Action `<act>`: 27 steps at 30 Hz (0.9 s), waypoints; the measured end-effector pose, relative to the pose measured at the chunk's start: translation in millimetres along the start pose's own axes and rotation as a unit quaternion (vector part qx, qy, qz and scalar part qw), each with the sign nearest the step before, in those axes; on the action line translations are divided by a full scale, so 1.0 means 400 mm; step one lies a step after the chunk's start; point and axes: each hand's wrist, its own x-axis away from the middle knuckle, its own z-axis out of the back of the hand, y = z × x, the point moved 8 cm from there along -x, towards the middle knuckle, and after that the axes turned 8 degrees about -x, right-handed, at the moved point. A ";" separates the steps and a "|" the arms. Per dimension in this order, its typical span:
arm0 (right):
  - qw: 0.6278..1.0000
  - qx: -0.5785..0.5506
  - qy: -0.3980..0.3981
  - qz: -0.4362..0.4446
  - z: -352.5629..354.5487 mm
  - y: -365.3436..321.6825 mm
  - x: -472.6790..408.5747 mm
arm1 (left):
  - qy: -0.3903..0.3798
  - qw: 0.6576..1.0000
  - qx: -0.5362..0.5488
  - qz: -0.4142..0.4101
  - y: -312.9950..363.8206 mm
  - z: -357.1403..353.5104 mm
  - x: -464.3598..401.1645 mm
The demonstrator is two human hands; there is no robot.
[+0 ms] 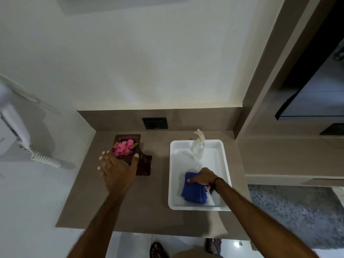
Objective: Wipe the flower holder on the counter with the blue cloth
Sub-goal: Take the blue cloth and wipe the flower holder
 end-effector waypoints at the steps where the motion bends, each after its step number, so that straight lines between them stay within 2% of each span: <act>1: 0.997 -0.070 -0.001 0.008 -0.005 -0.017 -0.004 | 0.001 1.000 0.003 -0.001 0.000 0.000 0.000; 4: 0.973 -0.228 0.013 0.045 -0.037 -0.118 0.000 | 0.016 1.000 -0.006 -0.009 -0.003 0.002 -0.004; 9: 0.953 -0.261 0.089 0.127 -0.111 -0.333 0.017 | 0.013 1.000 0.001 0.001 -0.010 -0.005 -0.014; 14: 0.927 -0.312 0.026 0.204 -0.249 -0.432 0.049 | 0.017 0.999 0.020 0.020 -0.015 -0.004 -0.014; 20: 0.938 -0.245 0.054 0.238 -0.323 -0.409 0.032 | 0.005 0.998 0.054 0.011 -0.004 -0.003 -0.012; 25: 0.970 -0.146 0.010 0.193 -0.337 -0.375 -0.014 | 0.001 0.999 0.052 0.014 -0.007 -0.003 -0.013; 27: 0.974 -0.147 0.004 0.171 -0.337 -0.371 -0.024 | 0.000 0.999 0.051 0.015 -0.005 -0.001 -0.013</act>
